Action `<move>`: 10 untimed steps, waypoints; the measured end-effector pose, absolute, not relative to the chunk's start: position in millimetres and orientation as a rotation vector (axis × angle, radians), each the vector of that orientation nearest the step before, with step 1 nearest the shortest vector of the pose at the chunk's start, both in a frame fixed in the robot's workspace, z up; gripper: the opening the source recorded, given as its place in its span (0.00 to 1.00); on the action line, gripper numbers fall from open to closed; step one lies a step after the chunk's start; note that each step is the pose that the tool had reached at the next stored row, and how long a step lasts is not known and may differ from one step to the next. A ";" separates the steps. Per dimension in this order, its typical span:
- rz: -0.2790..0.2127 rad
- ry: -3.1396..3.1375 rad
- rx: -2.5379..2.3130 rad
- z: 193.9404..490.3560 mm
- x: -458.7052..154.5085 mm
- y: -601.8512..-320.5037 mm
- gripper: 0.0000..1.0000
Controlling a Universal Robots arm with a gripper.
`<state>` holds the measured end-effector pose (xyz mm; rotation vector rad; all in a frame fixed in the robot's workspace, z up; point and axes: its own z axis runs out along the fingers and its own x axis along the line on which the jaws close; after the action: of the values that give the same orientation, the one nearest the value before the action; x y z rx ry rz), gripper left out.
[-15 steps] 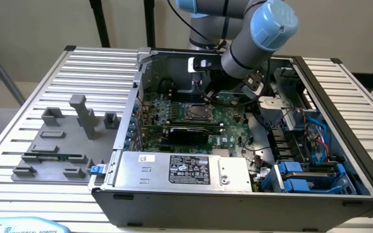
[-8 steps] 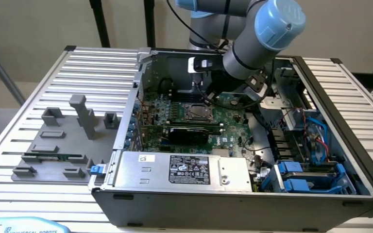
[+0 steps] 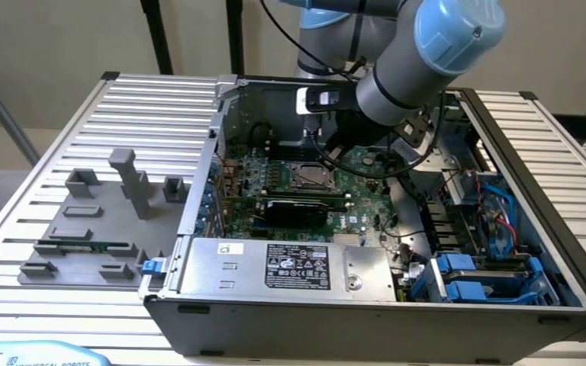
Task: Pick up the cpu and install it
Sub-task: 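Install the first cpu locking lever, then install the second cpu locking lever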
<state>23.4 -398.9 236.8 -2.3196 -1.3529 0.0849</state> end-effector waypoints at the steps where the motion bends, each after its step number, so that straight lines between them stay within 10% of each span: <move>1: 0.085 -1.353 -2.320 238.9 23.2 -402.1 0.11; 10: 0.085 -1.353 -2.320 242.8 -5.8 -417.5 0.11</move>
<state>-5.8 -417.5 242.8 -2.3196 -1.3529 0.0849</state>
